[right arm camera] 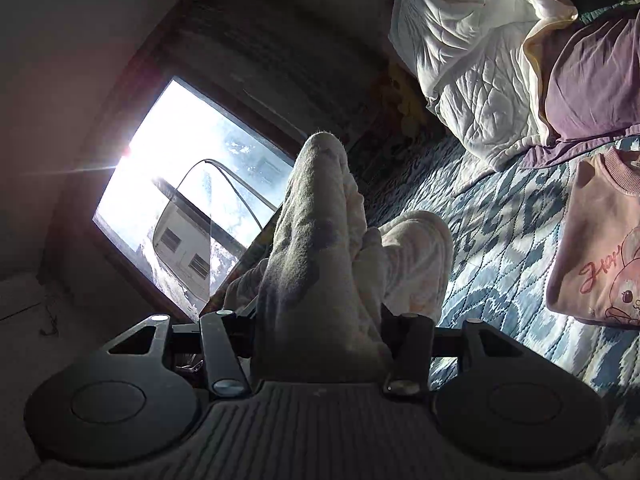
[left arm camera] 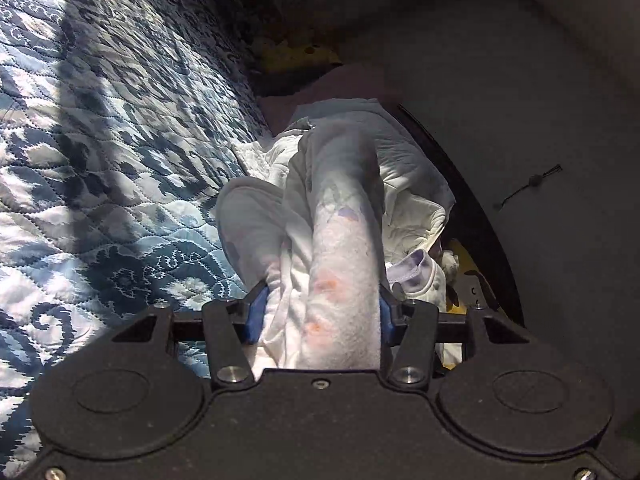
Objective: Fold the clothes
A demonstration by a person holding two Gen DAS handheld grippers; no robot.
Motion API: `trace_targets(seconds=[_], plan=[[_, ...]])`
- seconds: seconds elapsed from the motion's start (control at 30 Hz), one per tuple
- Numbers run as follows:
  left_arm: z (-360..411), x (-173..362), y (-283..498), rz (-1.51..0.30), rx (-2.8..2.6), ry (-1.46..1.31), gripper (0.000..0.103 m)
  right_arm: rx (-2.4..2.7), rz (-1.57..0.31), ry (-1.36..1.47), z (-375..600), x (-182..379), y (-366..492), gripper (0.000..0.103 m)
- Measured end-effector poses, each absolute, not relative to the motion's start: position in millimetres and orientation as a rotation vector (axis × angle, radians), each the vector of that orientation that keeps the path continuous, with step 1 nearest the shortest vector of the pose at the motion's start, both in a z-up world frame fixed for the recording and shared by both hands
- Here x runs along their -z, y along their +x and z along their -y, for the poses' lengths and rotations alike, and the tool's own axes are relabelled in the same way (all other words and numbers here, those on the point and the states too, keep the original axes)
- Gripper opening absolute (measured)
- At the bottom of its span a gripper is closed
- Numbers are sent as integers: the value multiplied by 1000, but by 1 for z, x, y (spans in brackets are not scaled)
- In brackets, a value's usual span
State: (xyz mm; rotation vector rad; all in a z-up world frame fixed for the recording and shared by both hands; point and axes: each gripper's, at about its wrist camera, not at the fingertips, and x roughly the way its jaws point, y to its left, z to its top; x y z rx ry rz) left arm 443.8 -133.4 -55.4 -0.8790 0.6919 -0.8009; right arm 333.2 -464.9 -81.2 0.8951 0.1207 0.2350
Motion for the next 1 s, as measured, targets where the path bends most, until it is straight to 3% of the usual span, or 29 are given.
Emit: trace_targets(seconds=[0.3, 0.33, 0.37, 0.4, 0.43, 0.47, 0.57, 0.8, 1.0], plan=[[212, 88, 556, -664, 942, -845, 52, -71, -45, 825, 516, 116, 409, 53], [220, 98, 567, -687, 933, -836, 56, 0, -117, 829, 522, 129, 422, 60], [228, 108, 577, -716, 913, -820, 64, 80, -236, 830, 529, 143, 438, 74], [242, 126, 585, -815, 771, -718, 68, 199, -474, 844, 537, 168, 465, 79], [256, 143, 592, -906, 632, -613, 69, 245, -570, 835, 539, 182, 475, 66], [266, 155, 594, -961, 575, -515, 69, 226, -520, 811, 539, 180, 471, 66], [252, 161, 578, -851, 613, -606, 71, 193, -484, 819, 540, 177, 465, 68], [195, 138, 519, -801, 642, -647, 72, 177, -372, 868, 534, 152, 408, 70], [135, 98, 428, -786, 614, -638, 84, -29, -429, 844, 478, 113, 325, 83]])
